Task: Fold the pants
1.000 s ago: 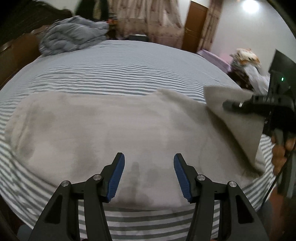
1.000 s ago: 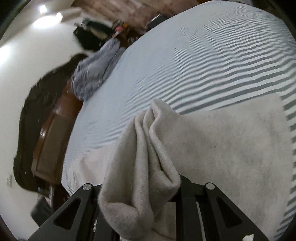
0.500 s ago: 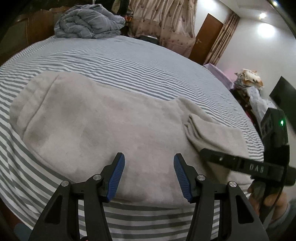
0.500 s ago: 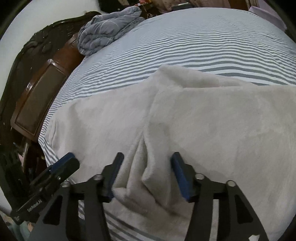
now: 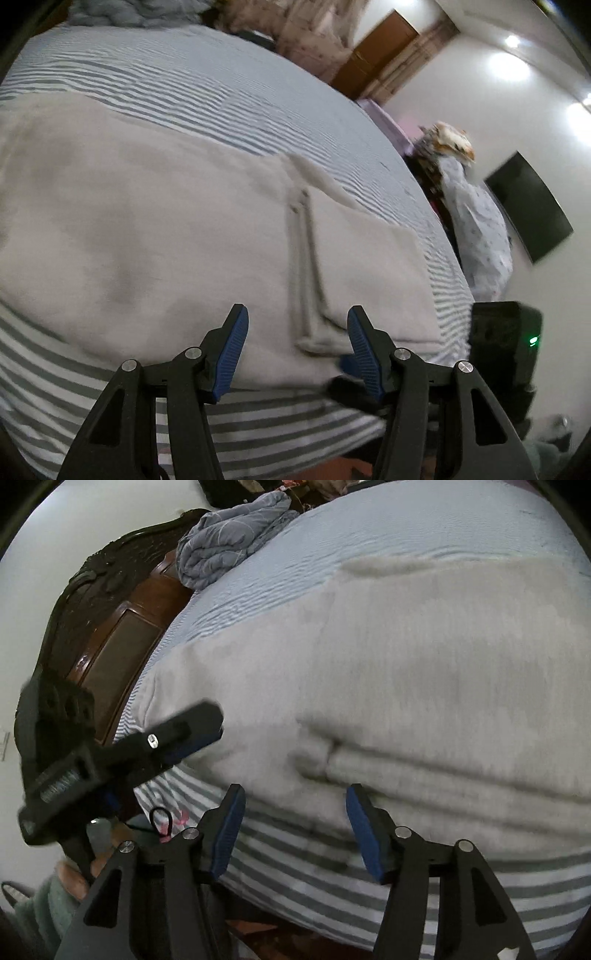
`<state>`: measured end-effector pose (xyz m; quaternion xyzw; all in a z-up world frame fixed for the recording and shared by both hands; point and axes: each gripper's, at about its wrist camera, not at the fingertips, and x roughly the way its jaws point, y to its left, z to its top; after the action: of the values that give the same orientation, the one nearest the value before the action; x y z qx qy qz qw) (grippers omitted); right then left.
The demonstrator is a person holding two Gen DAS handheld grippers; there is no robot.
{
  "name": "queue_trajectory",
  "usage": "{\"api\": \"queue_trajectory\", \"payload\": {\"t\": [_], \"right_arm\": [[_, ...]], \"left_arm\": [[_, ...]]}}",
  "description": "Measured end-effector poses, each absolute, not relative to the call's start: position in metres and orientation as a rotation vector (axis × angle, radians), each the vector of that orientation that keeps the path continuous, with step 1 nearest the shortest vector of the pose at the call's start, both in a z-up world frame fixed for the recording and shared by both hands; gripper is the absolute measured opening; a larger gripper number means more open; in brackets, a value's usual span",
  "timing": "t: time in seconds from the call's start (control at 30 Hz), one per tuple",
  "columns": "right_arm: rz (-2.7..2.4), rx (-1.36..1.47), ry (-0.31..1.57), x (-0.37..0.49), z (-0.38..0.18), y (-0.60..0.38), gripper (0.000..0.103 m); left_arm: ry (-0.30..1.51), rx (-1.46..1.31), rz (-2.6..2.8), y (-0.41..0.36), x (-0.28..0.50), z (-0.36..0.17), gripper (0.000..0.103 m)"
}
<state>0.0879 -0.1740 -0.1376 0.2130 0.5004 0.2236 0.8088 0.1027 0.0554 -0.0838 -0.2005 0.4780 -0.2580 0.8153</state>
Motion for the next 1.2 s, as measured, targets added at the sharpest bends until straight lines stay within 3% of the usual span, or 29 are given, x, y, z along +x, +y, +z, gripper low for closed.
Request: {"api": "queue_trajectory", "payload": {"t": [0.5,0.63,0.67,0.8,0.97,1.2], "right_arm": [[0.238,0.828,0.911,0.068,-0.155,-0.317,0.051],[0.2,0.987,0.873,0.062,-0.165,-0.357,0.038],[0.197,0.995,0.871,0.06,-0.167,-0.361,0.03],[0.189,1.01,0.882,0.06,-0.175,-0.365,0.017],[0.163,1.006,0.87,0.061,-0.171,-0.366,0.01],[0.128,0.968,0.841,0.056,-0.159,-0.38,0.009]], "left_arm": [[1.223,-0.48,-0.547,0.009,0.137,-0.104,0.059],[1.24,-0.519,-0.52,0.0,0.148,-0.107,0.059],[1.241,-0.524,-0.507,-0.001,0.149,-0.107,0.058],[1.236,-0.455,-0.436,-0.011,0.151,-0.106,0.029],[1.199,-0.441,-0.42,-0.022,0.145,-0.099,0.022],[1.167,-0.45,-0.464,-0.028,0.125,-0.091,0.021]]}}
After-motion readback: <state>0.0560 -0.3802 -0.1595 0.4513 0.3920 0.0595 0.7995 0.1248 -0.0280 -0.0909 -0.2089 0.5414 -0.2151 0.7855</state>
